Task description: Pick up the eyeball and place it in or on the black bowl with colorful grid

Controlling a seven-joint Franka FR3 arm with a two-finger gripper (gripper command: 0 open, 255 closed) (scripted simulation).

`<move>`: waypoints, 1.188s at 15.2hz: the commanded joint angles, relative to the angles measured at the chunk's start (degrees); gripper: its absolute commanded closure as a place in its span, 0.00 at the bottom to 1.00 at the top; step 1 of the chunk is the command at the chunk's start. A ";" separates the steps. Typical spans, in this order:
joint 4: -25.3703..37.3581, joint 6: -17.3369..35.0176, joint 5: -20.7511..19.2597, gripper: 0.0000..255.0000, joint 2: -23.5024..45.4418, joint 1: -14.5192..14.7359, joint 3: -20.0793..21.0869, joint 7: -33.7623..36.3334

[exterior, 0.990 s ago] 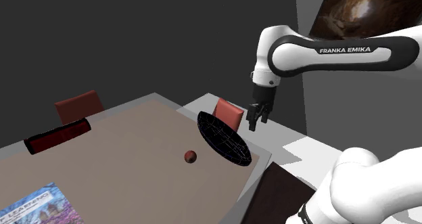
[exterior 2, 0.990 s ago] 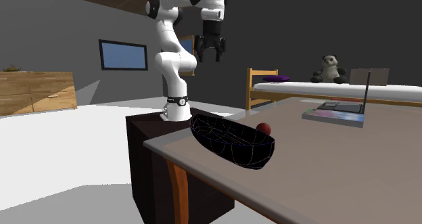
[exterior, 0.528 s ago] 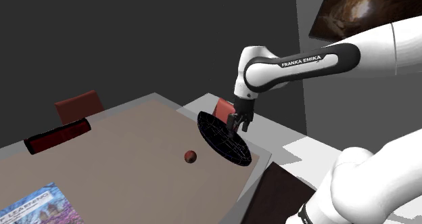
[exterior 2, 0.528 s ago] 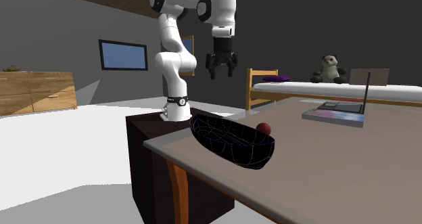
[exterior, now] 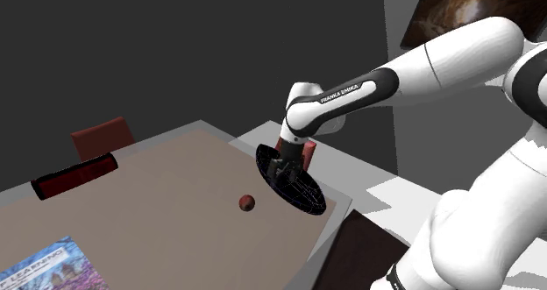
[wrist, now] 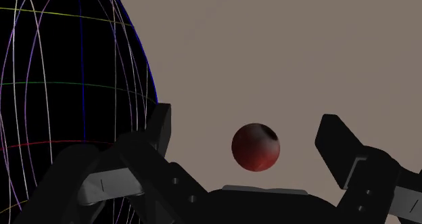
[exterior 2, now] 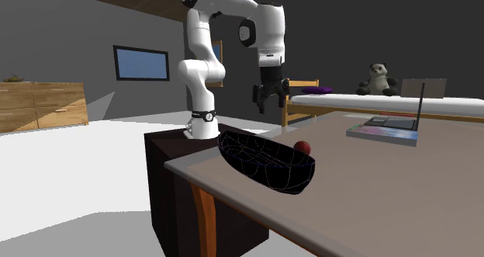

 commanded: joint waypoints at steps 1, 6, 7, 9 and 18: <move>2.42 2.93 2.31 0.00 4.91 0.50 0.11 -0.93; 8.69 8.61 8.20 0.00 16.01 1.09 1.15 -3.55; 10.18 9.50 9.33 0.00 18.21 1.09 1.47 -4.05; 13.36 11.07 11.47 0.00 22.58 1.00 2.17 -4.99; 14.61 16.38 14.39 0.00 28.87 1.32 3.81 -6.73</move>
